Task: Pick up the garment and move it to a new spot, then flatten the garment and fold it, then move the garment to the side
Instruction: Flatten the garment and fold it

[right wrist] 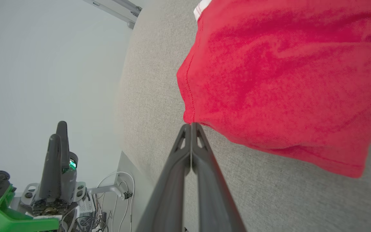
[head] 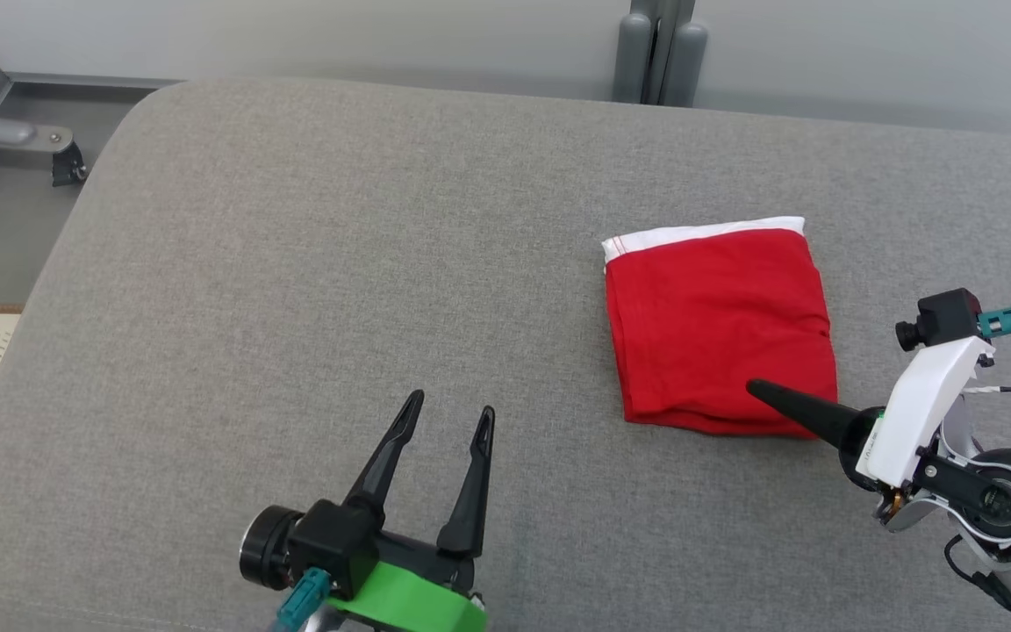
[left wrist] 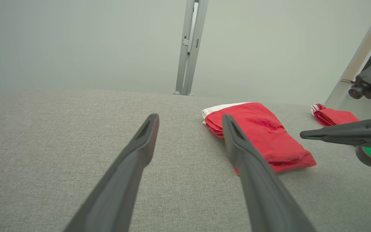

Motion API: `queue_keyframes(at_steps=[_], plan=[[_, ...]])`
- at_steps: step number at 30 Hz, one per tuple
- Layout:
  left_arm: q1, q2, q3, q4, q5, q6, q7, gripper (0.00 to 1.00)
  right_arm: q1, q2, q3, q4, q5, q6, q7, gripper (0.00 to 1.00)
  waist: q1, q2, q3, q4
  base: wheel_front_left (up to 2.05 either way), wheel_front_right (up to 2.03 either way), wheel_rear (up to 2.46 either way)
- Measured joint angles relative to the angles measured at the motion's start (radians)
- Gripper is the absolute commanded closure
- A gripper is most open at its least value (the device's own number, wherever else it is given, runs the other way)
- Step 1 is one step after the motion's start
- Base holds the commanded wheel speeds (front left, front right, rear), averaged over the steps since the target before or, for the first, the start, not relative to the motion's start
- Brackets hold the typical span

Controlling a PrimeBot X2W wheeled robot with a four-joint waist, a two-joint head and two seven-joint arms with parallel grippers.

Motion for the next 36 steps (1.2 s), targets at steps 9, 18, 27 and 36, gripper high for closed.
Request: queue_keyframes(at_steps=[9,18,27,36], plan=[[0.076,0.000,0.108,-0.004,-0.007,0.022,0.000,0.00,0.058,0.050,0.043,0.006,-0.248,0.000,-0.298,0.00,0.0000,0.0001,-0.074,-0.064,0.00,0.00,0.00],[0.146,0.000,0.225,-0.011,0.021,0.021,0.000,0.00,0.068,0.135,0.106,0.146,-0.579,0.000,-0.693,0.00,0.0000,0.0001,-0.131,-0.171,0.00,0.00,0.00],[0.185,0.000,0.286,-0.030,0.029,0.038,0.000,0.00,0.120,0.312,-0.127,0.124,-0.938,0.000,-0.736,0.00,0.0000,0.0000,-0.170,-0.257,0.00,0.00,0.00],[0.214,0.000,0.299,-0.041,0.047,0.040,0.000,0.00,0.263,0.424,-0.254,-0.014,-1.148,0.000,-0.737,0.00,-0.0001,0.0000,-0.197,-0.268,0.00,0.00,0.00]])
